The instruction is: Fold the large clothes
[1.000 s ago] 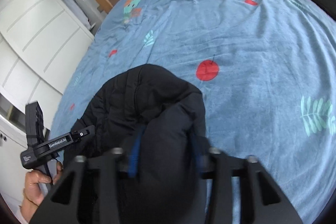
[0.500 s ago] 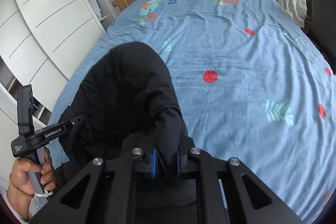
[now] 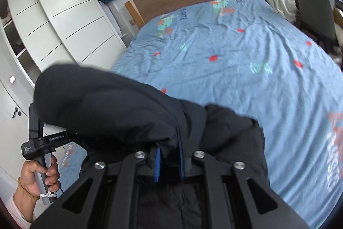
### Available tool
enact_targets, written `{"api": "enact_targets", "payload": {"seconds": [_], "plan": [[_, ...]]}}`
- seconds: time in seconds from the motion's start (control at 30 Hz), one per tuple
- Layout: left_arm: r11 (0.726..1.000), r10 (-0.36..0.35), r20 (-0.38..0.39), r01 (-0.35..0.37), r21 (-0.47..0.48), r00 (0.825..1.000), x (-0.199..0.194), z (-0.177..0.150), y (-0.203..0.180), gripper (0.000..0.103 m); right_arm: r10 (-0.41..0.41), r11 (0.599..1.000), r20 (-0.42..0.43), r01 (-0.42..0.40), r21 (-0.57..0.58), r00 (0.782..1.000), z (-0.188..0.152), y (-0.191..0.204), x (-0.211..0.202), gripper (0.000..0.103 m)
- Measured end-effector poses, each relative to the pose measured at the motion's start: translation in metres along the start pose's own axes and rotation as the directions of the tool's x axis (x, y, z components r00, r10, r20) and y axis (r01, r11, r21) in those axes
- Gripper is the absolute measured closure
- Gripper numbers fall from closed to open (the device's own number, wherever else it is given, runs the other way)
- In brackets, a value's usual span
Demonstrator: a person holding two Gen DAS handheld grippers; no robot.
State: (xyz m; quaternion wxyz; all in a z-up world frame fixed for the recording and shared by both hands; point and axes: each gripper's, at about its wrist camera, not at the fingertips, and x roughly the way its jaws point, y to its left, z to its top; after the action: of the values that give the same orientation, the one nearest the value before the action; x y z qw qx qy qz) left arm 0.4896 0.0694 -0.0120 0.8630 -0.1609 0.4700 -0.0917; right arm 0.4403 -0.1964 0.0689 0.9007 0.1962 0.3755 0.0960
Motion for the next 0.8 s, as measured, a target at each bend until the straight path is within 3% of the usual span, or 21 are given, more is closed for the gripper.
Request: {"api": "enact_targets", "payload": {"seconds": [0.1, 0.13, 0.3, 0.4, 0.57, 0.6, 0.63, 0.7, 0.8], "plan": [[0.999, 0.032, -0.013, -0.032, 0.022, 0.999, 0.003, -0.027, 0.008, 0.080, -0.042, 0.998, -0.043, 0.043, 0.035, 0.998, -0.029, -0.014, 0.003, 0.090], [0.999, 0.039, -0.014, -0.039, 0.037, 0.999, 0.001, -0.035, 0.009, 0.074, -0.061, 0.998, -0.059, 0.063, 0.028, 0.996, -0.037, -0.015, 0.004, 0.087], [0.989, 0.078, -0.005, -0.077, 0.129, 0.997, -0.027, -0.072, 0.029, 0.066, -0.152, 0.988, -0.113, 0.147, -0.048, 0.982, -0.067, -0.023, -0.009, 0.087], [0.982, 0.112, 0.034, -0.116, 0.150, 0.993, -0.047, -0.077, 0.040, 0.058, -0.201, 0.977, -0.117, 0.192, -0.090, 0.972, -0.074, -0.029, -0.023, 0.087], [0.983, 0.108, 0.101, -0.121, 0.137, 0.989, -0.068, -0.051, 0.037, 0.048, -0.216, 0.967, -0.047, 0.207, -0.148, 0.975, -0.056, -0.014, -0.048, 0.087], [0.984, 0.101, 0.116, -0.116, 0.137, 0.988, -0.070, -0.043, 0.031, 0.042, -0.213, 0.965, -0.027, 0.205, -0.165, 0.977, -0.049, -0.005, -0.050, 0.078], [0.984, 0.092, 0.126, -0.110, 0.141, 0.988, -0.071, -0.038, 0.025, 0.038, -0.206, 0.962, -0.003, 0.202, -0.184, 0.979, -0.040, 0.007, -0.052, 0.060], [0.982, 0.068, 0.140, -0.091, 0.163, 0.988, -0.066, -0.024, 0.007, 0.034, -0.187, 0.956, 0.039, 0.191, -0.220, 0.982, -0.026, 0.028, -0.049, 0.037], [0.979, 0.050, 0.140, -0.076, 0.188, 0.989, -0.049, -0.011, -0.018, 0.032, -0.115, 0.958, 0.043, 0.122, -0.259, 0.993, -0.006, 0.055, -0.029, 0.035]]}}
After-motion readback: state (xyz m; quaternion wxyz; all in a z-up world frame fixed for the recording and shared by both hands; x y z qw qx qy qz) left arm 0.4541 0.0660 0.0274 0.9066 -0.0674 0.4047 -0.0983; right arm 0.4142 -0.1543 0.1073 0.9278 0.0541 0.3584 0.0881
